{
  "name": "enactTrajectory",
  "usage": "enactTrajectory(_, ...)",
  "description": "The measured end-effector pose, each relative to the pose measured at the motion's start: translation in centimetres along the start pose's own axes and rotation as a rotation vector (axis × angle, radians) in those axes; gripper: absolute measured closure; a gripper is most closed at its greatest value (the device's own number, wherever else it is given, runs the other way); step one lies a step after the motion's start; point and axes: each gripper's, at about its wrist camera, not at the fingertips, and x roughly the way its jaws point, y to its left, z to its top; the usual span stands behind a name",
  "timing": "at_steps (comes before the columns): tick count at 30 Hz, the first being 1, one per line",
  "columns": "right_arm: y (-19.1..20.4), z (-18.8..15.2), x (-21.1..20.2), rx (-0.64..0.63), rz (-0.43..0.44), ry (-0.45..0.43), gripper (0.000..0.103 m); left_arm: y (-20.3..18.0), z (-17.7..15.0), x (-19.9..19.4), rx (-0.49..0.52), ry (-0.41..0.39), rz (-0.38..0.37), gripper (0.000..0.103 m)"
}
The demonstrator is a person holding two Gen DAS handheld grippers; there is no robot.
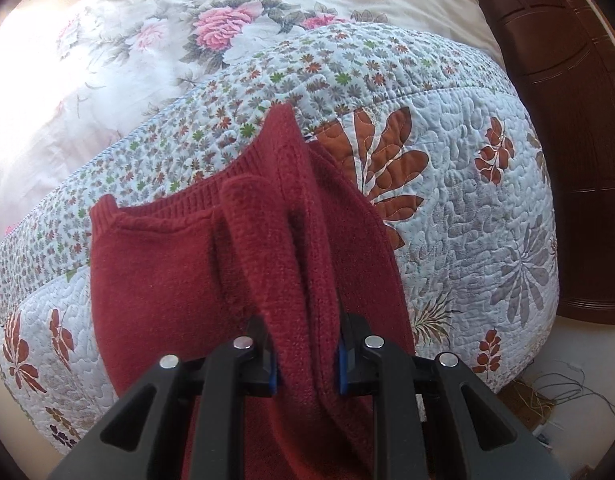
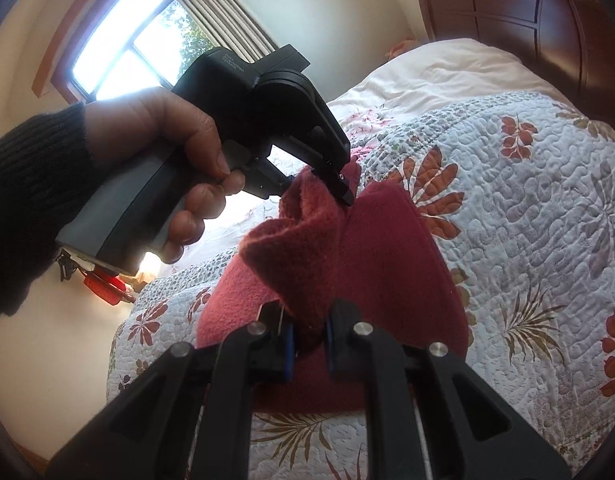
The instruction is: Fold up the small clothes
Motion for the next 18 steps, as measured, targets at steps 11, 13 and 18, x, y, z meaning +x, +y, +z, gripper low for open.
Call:
enactTrajectory(11,-7.8,-1.8,1.8,0.236,0.161,0.123,0.084,-0.4,-0.8,-2.1,-0.054,-0.138,-0.194,0.041)
enactTrajectory(13,-9.3,-2.3,1.8,0.251,0.209,0.156,0.072,0.7,-2.3,-4.0,-0.049,-0.214,-0.257,0.035)
enactTrajectory(18,-11.4,-0.8,0.0,0.208,0.299,0.214,0.040,5.4,-9.3,-8.3,-0.017,-0.366,-0.314,0.029)
